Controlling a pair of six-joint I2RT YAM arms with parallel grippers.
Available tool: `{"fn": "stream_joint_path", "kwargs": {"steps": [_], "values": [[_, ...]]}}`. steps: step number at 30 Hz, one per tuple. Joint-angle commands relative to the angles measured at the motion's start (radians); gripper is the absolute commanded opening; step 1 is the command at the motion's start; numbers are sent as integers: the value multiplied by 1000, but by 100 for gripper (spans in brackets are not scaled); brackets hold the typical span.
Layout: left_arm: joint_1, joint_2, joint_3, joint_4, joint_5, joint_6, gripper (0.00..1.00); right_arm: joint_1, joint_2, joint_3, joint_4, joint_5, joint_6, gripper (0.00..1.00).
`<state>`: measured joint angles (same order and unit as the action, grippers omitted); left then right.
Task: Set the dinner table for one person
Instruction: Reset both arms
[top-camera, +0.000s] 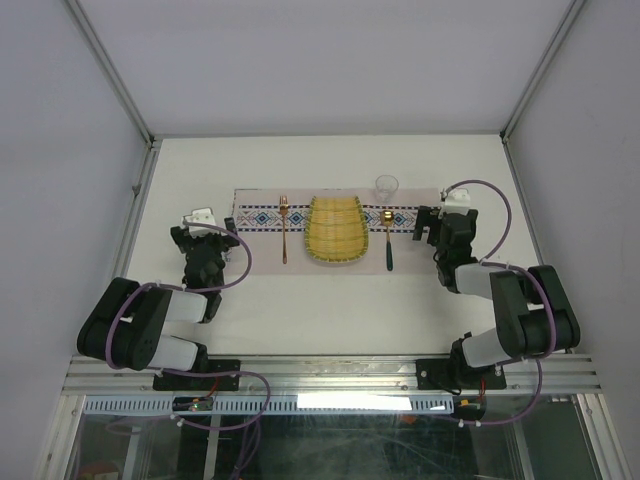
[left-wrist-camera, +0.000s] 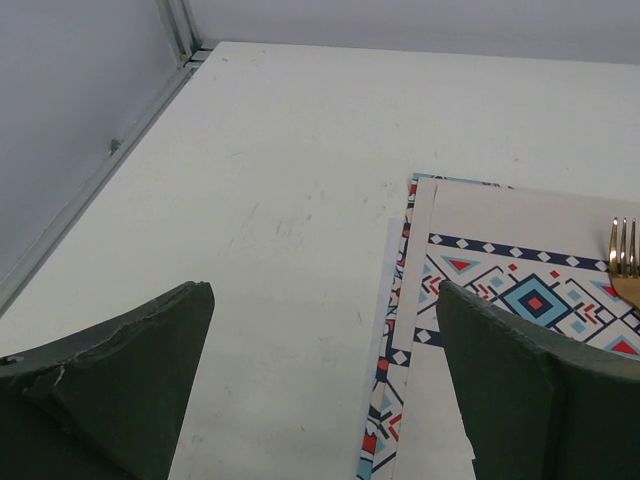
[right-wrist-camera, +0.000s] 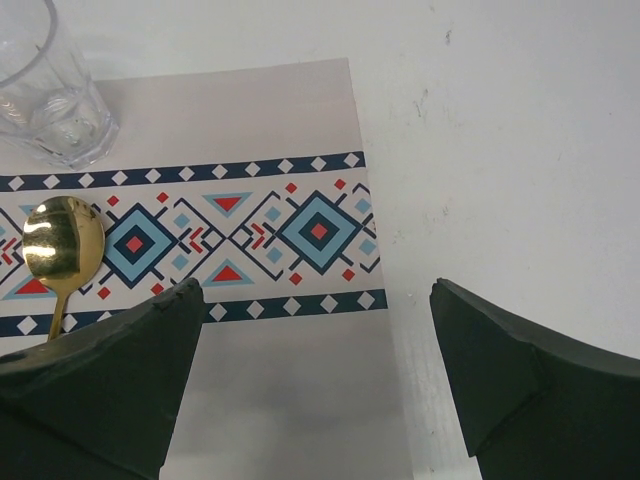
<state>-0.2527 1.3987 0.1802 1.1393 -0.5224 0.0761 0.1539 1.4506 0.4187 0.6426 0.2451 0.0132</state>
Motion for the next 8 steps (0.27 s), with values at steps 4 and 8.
{"fn": "stream_joint_path", "kwargs": {"steps": [4, 8], "values": [[16, 9, 1, 64, -6, -19, 99, -15, -7, 30, 69, 15, 16, 99], [19, 10, -1, 66, -7, -22, 99, -16, -7, 35, 61, 19, 17, 99]]}}
